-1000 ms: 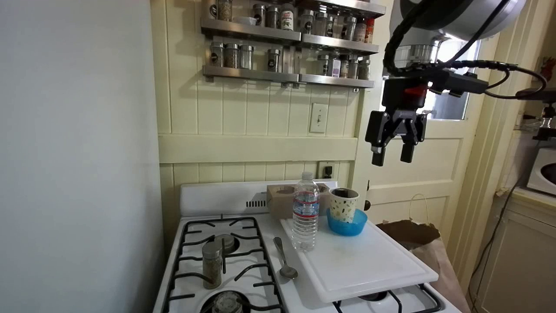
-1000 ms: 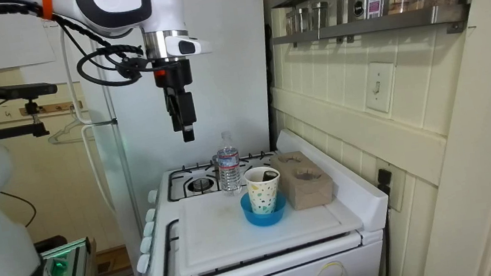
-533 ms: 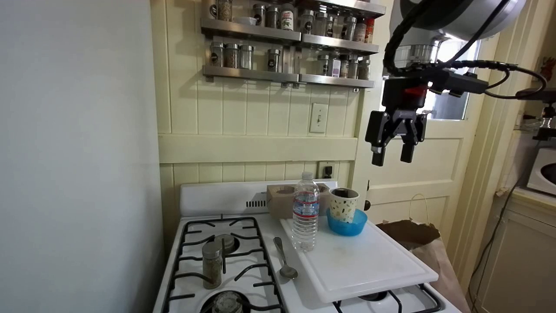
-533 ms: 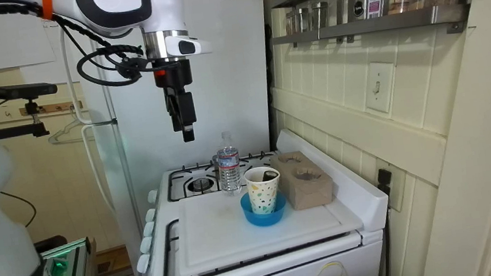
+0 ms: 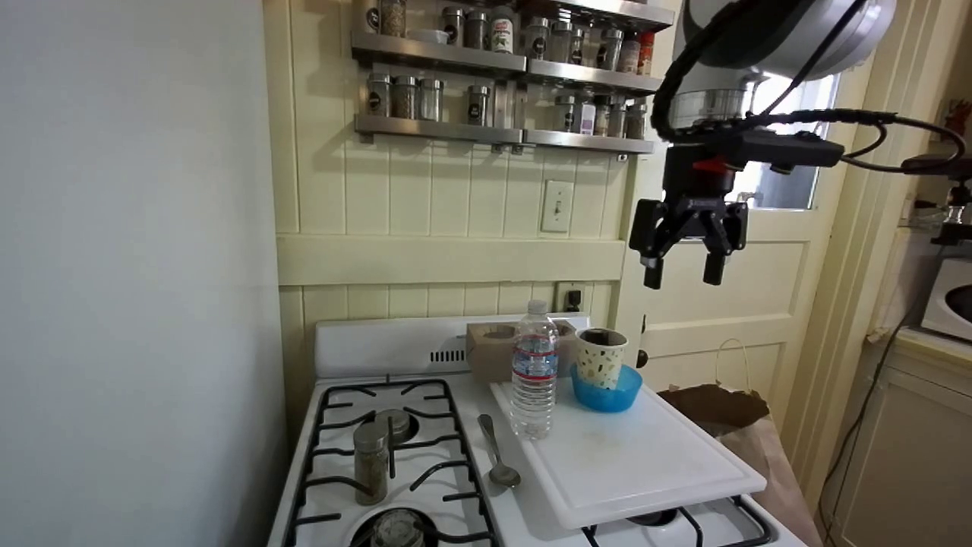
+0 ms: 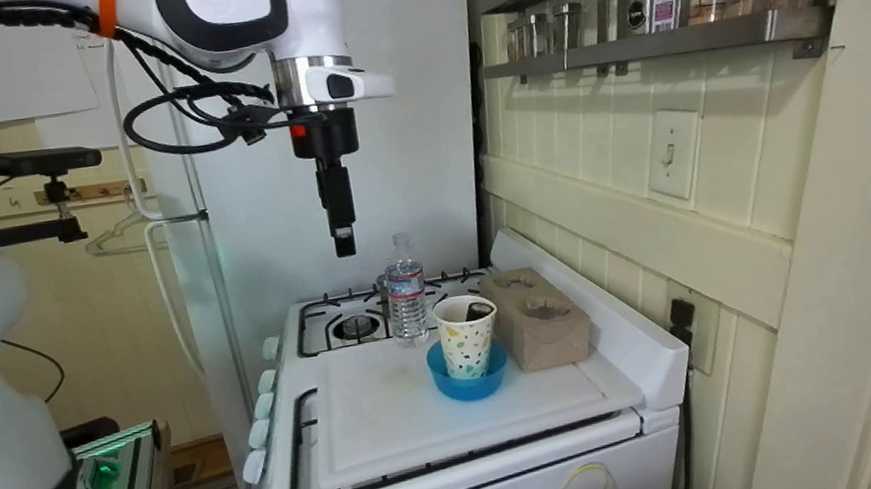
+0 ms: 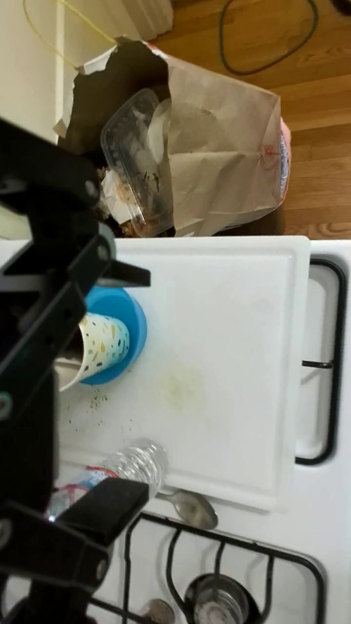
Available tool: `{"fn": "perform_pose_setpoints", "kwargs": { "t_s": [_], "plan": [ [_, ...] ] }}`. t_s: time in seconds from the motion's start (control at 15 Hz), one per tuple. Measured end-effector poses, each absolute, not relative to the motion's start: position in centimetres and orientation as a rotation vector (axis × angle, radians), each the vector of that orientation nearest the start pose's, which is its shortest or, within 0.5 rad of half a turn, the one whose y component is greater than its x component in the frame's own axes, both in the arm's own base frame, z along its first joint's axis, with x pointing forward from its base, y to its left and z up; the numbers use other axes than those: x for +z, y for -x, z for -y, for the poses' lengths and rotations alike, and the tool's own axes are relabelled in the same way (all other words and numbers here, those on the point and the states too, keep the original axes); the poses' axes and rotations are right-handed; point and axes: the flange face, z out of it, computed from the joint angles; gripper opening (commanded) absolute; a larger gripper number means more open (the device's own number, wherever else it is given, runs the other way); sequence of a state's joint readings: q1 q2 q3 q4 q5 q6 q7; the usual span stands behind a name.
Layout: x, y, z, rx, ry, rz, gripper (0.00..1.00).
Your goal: Take the black item out of the cup
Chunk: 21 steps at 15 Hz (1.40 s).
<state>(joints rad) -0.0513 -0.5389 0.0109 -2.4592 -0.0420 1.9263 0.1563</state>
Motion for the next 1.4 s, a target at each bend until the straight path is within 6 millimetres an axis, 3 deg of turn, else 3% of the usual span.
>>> {"fn": "perform_pose_setpoints", "kwargs": {
  "t_s": [0.2, 0.53, 0.6, 1.0, 1.33, 1.4],
  "plan": [
    [47.0, -41.8, 4.1, 0.044, 3.151, -0.541, 1.00],
    [44.5, -48.8, 7.7, 0.139, 3.058, -0.935, 1.00],
    [44.1, -49.6, 8.0, 0.149, 3.055, -0.948, 1.00],
    [44.3, -49.9, 8.1, 0.130, 3.060, -0.972, 1.00],
    [43.7, -52.5, 8.5, 0.029, 3.058, -1.035, 0.91],
    [43.3, -53.3, 8.4, 0.006, 3.057, -1.027, 0.94]
  ]
}}
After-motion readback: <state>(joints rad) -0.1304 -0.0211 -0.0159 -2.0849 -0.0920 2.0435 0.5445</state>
